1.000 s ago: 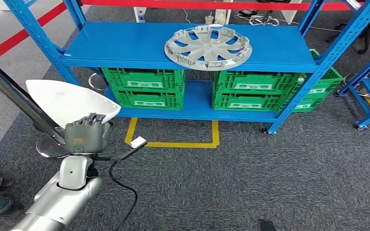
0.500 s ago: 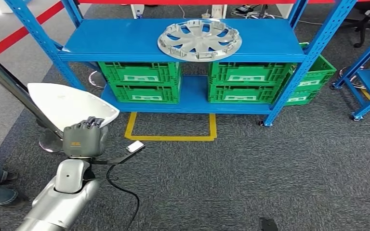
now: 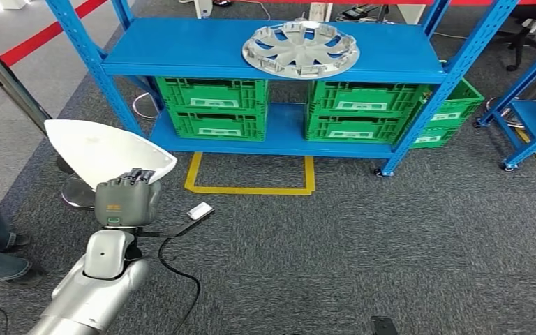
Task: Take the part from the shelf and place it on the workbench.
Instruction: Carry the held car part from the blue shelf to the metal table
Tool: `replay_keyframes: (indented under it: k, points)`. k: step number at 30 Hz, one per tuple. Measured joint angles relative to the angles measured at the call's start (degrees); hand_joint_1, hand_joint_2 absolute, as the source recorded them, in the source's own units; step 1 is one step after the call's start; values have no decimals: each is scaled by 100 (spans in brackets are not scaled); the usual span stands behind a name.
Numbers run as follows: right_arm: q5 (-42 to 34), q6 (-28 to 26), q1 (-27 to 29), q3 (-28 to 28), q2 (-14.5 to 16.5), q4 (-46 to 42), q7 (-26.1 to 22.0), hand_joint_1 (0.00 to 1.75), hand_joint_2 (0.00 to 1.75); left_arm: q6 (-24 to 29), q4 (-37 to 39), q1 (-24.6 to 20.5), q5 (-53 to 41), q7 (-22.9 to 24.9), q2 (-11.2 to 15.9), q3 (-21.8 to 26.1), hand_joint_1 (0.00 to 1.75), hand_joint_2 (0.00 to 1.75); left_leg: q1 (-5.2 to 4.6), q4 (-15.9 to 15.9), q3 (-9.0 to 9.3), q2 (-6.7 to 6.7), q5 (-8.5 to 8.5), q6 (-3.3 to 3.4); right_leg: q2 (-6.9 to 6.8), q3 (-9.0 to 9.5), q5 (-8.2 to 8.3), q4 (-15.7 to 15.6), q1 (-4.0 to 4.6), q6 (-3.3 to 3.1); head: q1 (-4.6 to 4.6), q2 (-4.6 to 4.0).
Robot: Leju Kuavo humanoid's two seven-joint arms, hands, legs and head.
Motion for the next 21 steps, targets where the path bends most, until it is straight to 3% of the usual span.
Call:
replay_keyframes:
  k: [1, 3, 4, 5, 6, 7, 8, 9, 11, 12, 13, 14, 16, 18, 19, 21]
  points:
    - [1, 0, -7, 1, 0, -1, 0, 0, 0, 1, -3, 2, 0, -1, -3, 1, 175, 175, -5, 5, -93, -2, 87, -21, 0, 317, 138, -367, 2, -14, -2, 0]
    - [1, 2, -27, 2, 0, -3, -4, 0, 0, 3, -18, 3, 0, -1, -14, 9, 175, 175, -20, 3, -276, -4, 312, -86, 10, 1095, 299, -1396, 19, -63, -7, 0]
    - [1, 3, -37, 3, 0, -4, -6, 0, 0, 5, -26, 0, 0, -2, -20, 14, 175, 175, -22, -14, -342, -3, 433, -126, 17, 1420, 317, -1886, 32, -91, -4, 0]
    - [1, 3, -37, 3, -1, -4, -8, 0, 0, 7, -31, -2, 0, -3, -25, 16, 175, 175, -23, -45, -349, -4, 515, -157, 24, 1450, 298, -2011, 45, -124, -3, 0]
    - [1, 3, -31, 3, -1, -3, -7, 0, 0, 8, -32, 2, 0, -5, -26, 17, 175, 175, -19, -81, -360, -7, 587, -185, 21, 1373, 350, -1983, 45, -160, -1, -1]
    - [1, 2, -27, 3, -1, -3, -6, 0, 0, 8, -33, 11, 0, -7, -26, 17, 175, 175, -13, -74, -386, -12, 537, -218, 15, 1312, 415, -1979, 41, -204, -4, -1]
    - [1, 2, -23, 2, -2, -2, -5, 0, 0, 8, -33, 23, 0, -8, -22, 17, 175, 175, -8, 12, -422, -18, 355, -251, 5, 1244, 495, -1973, 34, -256, -19, -2]
    - [1, 3, -18, 2, -2, -2, -5, 0, 0, 8, -33, 31, 0, -8, -16, 19, 175, 175, -1, 226, -469, -21, 44, -280, -4, 1170, 582, -1971, 28, -295, -36, -2]
    - [4, 6, -14, 2, -1, -2, -7, 0, 0, 4, -34, 38, 0, -32, -12, 20, 175, 175, 6, 966, -567, -22, -618, -325, -11, 993, 745, -1958, 37, -341, -61, -2]
    - [8, 8, -10, 2, -1, -2, -8, 0, 0, 0, -35, 45, 1, -74, -16, 28, 175, 175, 6, 1354, -596, -22, -741, -335, -12, 891, 818, -1949, 45, -347, -66, -2]
    - [16, 8, -10, 2, -1, -2, -9, 0, 0, -3, -35, 55, 3, -142, -28, 50, 175, 175, 6, 1623, -580, -22, -701, -332, -12, 791, 882, -1940, 52, -349, -65, -2]
    - [26, 8, -10, 2, -2, -2, -10, 0, 0, -4, -35, 69, 12, -232, -48, 85, 175, 175, 4, 1726, -498, -22, -546, -316, -14, 694, 947, -1926, 62, -348, -68, -2]
    - [46, 9, -11, 2, 0, -2, -14, 0, 0, 0, -42, 89, 58, -419, -112, 182, 175, 175, -18, 1325, -53, -27, -286, -225, -13, 540, 1060, -1907, 84, -338, -66, -2]
    - [61, 14, -12, 2, 13, -2, -17, 0, 0, 2, -78, 91, 153, -556, -184, 279, 175, 175, -67, 450, 604, -25, -433, -102, -9, 457, 1156, -1891, 108, -304, -61, -2]
    - [66, 17, -12, 2, 19, -2, -20, 0, 0, 2, -99, 86, 199, -602, -214, 321, 175, 175, -92, 105, 830, -22, -565, -60, -11, 433, 1203, -1886, 105, -277, -61, -2]
    - [75, 21, -11, 2, 24, -2, -23, 0, 0, -5, -128, 89, 285, -681, -256, 394, 175, 175, -106, -196, 957, -16, -647, -17, -18, 388, 1283, -1880, 99, -214, -60, -2]
